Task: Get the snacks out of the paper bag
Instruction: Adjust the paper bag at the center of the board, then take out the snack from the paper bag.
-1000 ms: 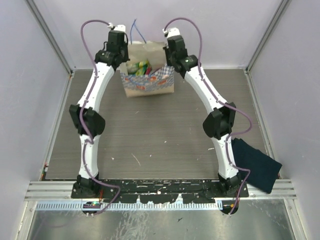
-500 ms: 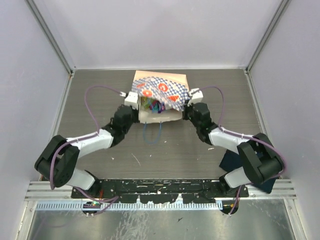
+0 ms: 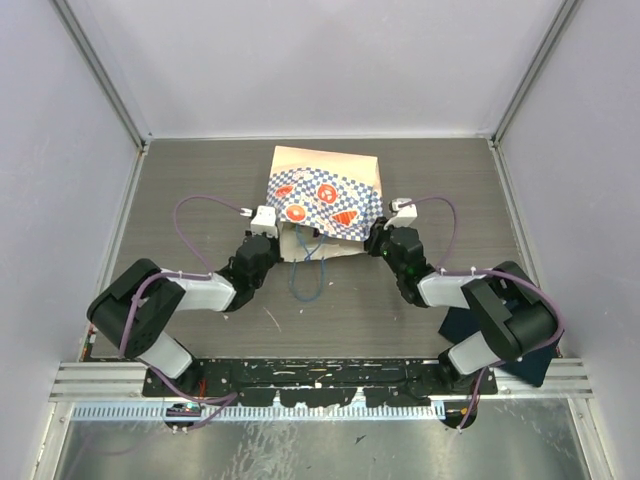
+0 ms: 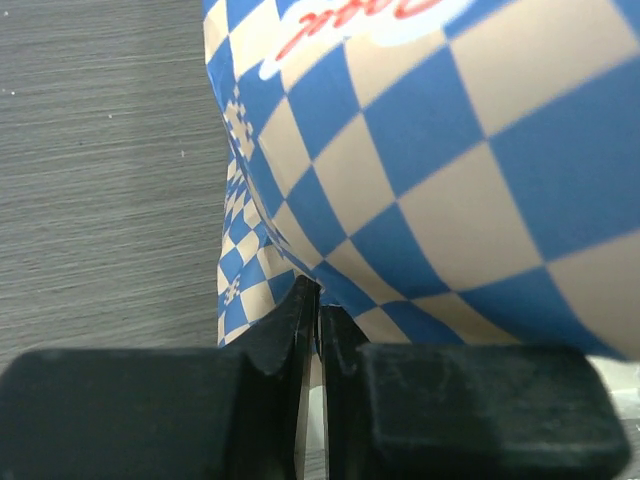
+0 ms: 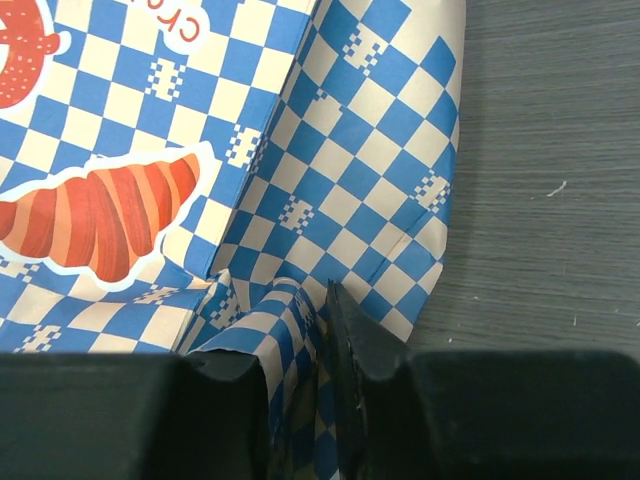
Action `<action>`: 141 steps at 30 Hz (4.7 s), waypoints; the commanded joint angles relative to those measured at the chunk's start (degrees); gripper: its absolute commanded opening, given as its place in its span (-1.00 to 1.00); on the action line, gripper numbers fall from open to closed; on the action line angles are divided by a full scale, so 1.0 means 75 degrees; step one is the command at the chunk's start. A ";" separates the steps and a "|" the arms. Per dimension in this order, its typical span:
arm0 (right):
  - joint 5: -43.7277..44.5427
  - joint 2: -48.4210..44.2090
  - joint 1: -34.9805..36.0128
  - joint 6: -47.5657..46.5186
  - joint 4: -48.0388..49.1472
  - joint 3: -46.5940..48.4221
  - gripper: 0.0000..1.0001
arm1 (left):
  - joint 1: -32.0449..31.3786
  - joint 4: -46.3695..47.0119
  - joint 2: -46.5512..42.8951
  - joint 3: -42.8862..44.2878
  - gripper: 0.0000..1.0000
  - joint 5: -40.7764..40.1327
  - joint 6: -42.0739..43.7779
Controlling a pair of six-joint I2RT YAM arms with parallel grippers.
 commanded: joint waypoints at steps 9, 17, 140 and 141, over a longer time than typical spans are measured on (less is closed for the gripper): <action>-0.1430 -0.0180 -0.0876 -0.0365 -0.0983 0.1738 0.32 | -0.0040 -0.0346 -0.0944 0.0521 0.58 0.0437 0.0026; -0.2289 -0.2527 -0.1024 0.0963 -0.2617 0.0645 1.00 | -0.0205 -0.2243 -0.4121 -0.0385 0.96 0.1934 0.0221; 0.0445 0.0192 -0.0262 0.8934 0.1594 -0.0312 0.61 | -0.2041 -0.9834 0.1922 1.0136 -1.00 0.4754 0.6097; 0.0193 0.0515 -0.0245 0.8955 0.1882 -0.0199 0.59 | -0.2035 -0.9858 0.1978 1.0203 -1.00 0.4686 0.6115</action>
